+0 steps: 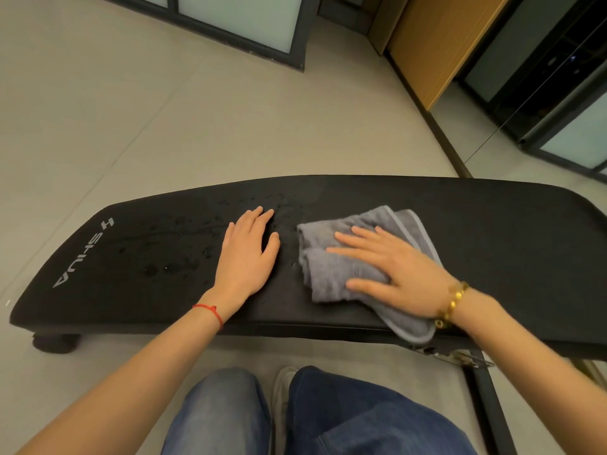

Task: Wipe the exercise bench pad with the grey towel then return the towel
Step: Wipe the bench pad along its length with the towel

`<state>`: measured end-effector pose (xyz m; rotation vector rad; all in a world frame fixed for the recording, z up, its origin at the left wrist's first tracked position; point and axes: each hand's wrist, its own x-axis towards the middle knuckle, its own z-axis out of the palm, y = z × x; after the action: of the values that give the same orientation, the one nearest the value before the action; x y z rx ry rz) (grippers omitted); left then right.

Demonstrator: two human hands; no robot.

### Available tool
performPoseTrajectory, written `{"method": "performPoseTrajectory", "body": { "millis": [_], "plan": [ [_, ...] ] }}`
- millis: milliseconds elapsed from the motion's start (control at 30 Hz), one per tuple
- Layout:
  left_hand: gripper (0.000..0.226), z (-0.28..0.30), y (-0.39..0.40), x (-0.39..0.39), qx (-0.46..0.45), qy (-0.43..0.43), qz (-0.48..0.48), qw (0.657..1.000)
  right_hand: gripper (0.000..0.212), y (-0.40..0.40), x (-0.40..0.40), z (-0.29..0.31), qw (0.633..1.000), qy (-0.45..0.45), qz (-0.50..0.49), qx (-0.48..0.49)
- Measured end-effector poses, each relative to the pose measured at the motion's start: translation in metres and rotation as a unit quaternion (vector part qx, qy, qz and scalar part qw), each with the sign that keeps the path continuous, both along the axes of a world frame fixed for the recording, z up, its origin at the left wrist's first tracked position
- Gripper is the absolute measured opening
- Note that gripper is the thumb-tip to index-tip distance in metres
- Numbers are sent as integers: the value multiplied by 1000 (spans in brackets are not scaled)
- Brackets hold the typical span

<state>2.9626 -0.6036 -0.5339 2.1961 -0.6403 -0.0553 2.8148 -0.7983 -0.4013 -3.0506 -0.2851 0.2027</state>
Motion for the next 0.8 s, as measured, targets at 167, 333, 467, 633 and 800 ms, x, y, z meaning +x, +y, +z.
{"method": "performPoseTrajectory", "body": {
  "millis": [167,333,467,633,800],
  "plan": [
    [52,3,0,-1,1,3,4,1000,56,-40,114,-13,982,-46,-174,-63],
    [52,2,9,5,3,9,-23,1000,65,2,78,-24,994,-49,-79,-62],
    [52,-9,38,10,5,6,20,1000,58,34,9,-22,999,-32,22,-33],
    [52,-18,49,8,-7,25,18,1000,67,-11,81,-16,998,-41,-53,-9],
    [52,-20,49,5,-8,23,20,1000,58,-12,119,-29,989,-42,-129,-55]
  ]
}}
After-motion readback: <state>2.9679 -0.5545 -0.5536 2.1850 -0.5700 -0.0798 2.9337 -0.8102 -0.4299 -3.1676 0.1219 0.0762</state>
